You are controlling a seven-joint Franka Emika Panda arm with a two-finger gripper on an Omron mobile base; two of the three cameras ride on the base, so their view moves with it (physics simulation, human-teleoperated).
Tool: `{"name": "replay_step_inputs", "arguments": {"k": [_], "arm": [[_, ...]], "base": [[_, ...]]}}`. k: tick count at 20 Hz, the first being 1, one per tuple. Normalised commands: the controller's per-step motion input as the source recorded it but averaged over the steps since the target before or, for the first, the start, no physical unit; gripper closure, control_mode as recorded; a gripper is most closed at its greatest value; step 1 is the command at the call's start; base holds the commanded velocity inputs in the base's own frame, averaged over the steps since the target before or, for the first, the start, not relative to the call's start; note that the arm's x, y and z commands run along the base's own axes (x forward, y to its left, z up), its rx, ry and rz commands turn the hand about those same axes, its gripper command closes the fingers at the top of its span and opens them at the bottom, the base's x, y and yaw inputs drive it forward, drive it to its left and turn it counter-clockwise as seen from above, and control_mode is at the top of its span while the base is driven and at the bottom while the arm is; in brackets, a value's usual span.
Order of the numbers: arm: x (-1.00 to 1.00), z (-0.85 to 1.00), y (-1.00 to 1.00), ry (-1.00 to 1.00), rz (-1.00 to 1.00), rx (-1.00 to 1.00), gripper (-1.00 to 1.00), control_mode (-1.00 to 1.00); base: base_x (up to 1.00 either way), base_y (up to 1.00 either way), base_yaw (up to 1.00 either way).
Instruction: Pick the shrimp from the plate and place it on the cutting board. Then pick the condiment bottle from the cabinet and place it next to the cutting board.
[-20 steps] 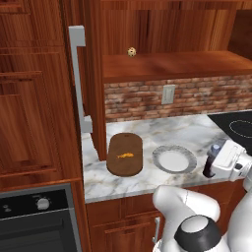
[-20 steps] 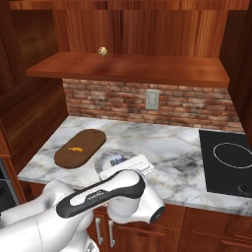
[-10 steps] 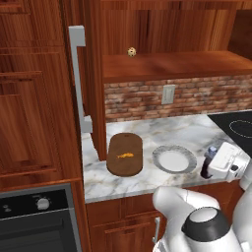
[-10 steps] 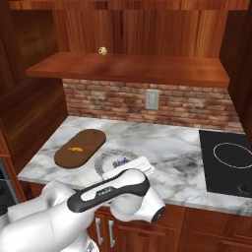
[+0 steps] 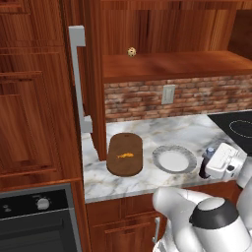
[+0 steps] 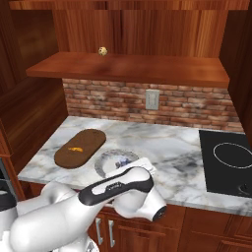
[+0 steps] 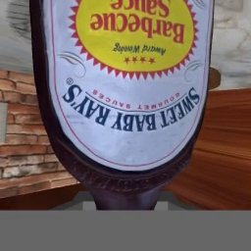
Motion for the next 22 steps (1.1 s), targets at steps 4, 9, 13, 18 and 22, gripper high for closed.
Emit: {"name": "replay_step_inputs", "arguments": {"k": [4,9,13,18,22], "arm": [[0.14,-0.14,-0.18,0.0,0.0,-0.02,1.0,-1.0],[0.14,-0.14,-0.2,0.0,0.0,-0.02,1.0,-1.0],[0.16,-0.16,-0.13,0.0,0.0,-0.01,1.0,-1.0],[0.17,-0.21,-0.07,0.0,0.0,0.0,1.0,-1.0],[0.19,-0.21,-0.04,0.0,0.0,0.0,1.0,-1.0]], "base": [[0.0,0.0,0.0],[0.0,0.0,0.0],[0.0,0.0,0.0],[0.0,0.0,0.0],[0.0,0.0,0.0]]}}
